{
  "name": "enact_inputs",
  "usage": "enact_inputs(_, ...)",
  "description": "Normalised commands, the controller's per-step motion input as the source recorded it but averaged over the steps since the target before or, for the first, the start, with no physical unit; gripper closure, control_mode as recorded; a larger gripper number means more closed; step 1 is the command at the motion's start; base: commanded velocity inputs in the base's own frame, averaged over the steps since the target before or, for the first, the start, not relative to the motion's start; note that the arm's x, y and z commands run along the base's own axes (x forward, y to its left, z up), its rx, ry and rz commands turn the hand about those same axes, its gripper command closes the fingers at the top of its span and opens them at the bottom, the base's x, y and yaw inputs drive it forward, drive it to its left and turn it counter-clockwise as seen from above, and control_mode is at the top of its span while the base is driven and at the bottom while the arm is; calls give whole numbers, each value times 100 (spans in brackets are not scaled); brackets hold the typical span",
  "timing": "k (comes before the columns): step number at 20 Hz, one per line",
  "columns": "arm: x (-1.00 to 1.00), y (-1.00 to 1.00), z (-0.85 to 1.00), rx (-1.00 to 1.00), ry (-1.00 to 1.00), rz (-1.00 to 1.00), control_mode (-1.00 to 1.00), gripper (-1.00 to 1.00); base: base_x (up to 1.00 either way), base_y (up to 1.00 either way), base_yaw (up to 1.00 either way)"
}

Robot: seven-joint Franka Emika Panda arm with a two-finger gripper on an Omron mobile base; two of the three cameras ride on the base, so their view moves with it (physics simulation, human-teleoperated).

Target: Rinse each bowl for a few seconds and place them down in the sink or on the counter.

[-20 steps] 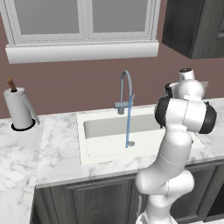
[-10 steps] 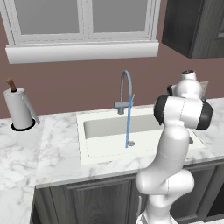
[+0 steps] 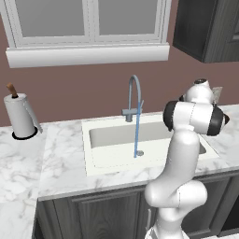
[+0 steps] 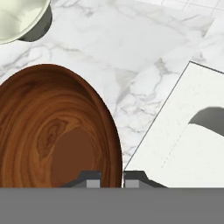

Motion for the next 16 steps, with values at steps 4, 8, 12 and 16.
enact_inputs(4, 16, -5, -27, -2, 0, -7, -100, 100, 0, 0, 0)
enact_inputs(8, 16, 0, -28, -1, 0, -7, -100, 100, 0, 0, 0)
enact_inputs(12, 9, 0, -22, 0, 0, -8, -100, 100, 0, 0, 0)
enact_inputs(16, 14, 0, -26, 0, 0, -7, -100, 100, 0, 0, 0)
